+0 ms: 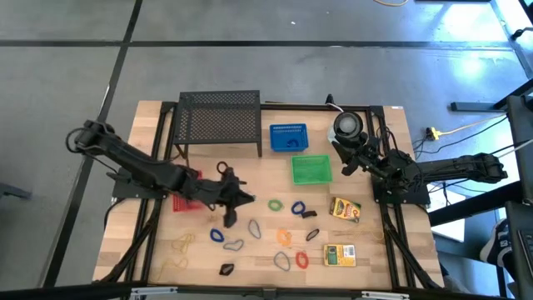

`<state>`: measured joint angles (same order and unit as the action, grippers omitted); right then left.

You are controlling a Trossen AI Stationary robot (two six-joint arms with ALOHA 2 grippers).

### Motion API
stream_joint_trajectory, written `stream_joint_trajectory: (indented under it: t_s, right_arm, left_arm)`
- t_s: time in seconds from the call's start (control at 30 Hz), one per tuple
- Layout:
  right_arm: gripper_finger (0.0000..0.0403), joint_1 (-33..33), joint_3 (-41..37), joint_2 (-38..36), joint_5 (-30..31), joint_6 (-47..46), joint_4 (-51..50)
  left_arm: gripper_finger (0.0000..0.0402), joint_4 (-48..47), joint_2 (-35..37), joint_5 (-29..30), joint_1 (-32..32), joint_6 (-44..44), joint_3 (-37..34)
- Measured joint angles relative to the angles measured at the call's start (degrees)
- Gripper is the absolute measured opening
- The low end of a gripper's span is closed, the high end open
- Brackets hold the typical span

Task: Pick & Place Office Desk Supplies
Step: Put the blue rubber band into the orange basket

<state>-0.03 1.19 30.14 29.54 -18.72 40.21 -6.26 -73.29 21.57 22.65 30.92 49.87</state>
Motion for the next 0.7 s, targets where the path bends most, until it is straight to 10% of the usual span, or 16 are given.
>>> stream_joint_trajectory:
  t_s: [0.7]
  right_arm:
    - [0.0166, 0.0, 0.0, 0.0, 0.0, 0.0, 0.0]
  left_arm:
    - [0.0003, -54.0, 6.0, 4.4, 8.4, 47.5, -0.3]
